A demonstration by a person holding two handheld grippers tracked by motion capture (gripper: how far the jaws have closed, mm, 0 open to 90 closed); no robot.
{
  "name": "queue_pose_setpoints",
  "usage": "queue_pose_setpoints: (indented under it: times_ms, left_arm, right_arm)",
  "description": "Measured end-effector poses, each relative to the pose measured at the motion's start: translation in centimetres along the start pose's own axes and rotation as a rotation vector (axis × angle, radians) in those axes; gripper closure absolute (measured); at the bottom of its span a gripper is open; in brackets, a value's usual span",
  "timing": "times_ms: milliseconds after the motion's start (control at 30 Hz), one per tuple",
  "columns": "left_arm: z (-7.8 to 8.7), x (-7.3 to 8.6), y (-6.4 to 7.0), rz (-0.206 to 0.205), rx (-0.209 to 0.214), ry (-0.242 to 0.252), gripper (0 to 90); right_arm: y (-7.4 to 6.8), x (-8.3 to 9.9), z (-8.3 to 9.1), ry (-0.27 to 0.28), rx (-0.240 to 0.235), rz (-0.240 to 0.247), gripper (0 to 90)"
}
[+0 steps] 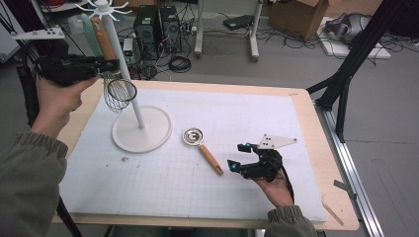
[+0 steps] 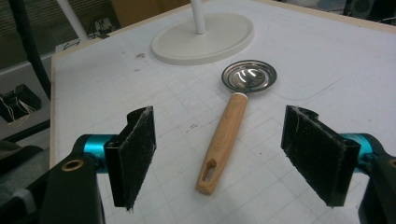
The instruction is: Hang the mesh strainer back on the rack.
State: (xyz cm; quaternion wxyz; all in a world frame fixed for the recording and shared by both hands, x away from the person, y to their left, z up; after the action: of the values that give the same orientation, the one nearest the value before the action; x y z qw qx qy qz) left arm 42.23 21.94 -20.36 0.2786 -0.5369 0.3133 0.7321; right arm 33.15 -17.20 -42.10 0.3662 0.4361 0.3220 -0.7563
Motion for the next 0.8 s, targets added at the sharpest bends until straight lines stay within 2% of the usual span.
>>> queue_pose_setpoints:
  times_ms: [600, 800]
  left_arm:
    - [0.42, 0.19, -0.22, 0.007, -0.047, -0.014, 69.9]
    - [0.77, 0.41, -0.31, 0.008, -0.049, -0.005, 69.6]
  right_arm:
    - [0.00, -0.02, -0.04, -0.001, 0.000, -0.002, 25.4]
    - [-0.10, -0.02, -0.09, -0.002, 0.000, -0.003, 25.4]
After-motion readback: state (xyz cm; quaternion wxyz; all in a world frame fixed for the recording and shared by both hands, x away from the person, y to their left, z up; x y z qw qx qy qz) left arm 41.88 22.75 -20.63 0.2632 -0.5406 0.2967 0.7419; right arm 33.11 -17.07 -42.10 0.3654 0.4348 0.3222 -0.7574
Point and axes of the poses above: each handheld gripper's, and its own axes: z roughly backward along the jaws, x roughly out of its underside, y roughly to its right, the point moved 7 cm from there along -z, roughly forward along the jaws
